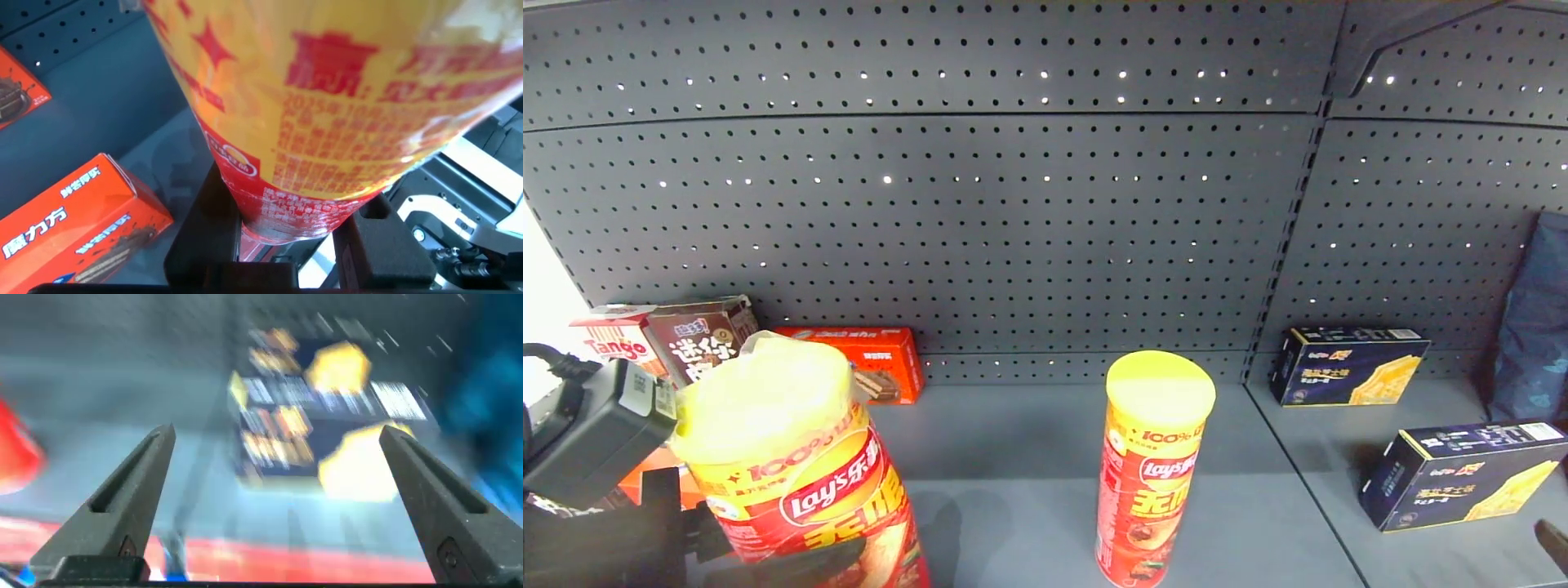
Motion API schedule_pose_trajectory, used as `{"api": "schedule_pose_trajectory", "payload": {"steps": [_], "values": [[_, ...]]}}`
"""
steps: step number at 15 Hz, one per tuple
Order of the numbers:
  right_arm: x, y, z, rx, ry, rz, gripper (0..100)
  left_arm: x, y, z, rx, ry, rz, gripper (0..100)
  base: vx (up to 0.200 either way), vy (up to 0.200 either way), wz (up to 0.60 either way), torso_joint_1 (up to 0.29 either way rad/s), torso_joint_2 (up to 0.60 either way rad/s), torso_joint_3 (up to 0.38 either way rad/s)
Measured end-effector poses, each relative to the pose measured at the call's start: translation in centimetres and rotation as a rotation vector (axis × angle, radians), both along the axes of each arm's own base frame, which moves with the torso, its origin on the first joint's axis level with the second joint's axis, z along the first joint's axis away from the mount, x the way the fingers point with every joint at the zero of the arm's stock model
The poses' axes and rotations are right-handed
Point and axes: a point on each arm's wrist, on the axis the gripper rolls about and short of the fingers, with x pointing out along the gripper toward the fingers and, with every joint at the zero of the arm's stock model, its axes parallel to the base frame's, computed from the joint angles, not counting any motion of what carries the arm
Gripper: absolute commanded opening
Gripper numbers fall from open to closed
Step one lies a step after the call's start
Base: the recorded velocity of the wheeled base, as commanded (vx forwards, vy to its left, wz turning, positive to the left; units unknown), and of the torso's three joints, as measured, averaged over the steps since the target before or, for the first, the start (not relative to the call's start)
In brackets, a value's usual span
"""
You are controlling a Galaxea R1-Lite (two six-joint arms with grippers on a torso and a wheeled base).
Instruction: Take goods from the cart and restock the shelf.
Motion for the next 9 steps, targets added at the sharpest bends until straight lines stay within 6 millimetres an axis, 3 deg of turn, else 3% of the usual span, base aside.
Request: {"api": "schedule_pose_trajectory", "payload": {"steps": [4, 6, 9], "values": [[-4.0, -0.7, -3.4, -0.014, 0.016, -0.158, 100, -0.4, 0.2, -0.1, -0.004, -0.005, 0.001, 0, 0.0, 0.0, 0.0, 0.0, 0.0, 0.0], [-4.4, -0.9, -4.9, -0.04, 0.01, -0.233, 100, -0.4, 0.2, 0.0, -0.005, -0.008, 0.001, 0, 0.0, 0.0, 0.0, 0.0, 0.0, 0.0], [-4.6, -0.9, -5.5, -0.011, -0.011, -0.235, 100, -0.6, 0.4, -0.4, -0.002, 0.0, 0.002, 0, 0.0, 0.0, 0.0, 0.0, 0.0, 0.0]]}}
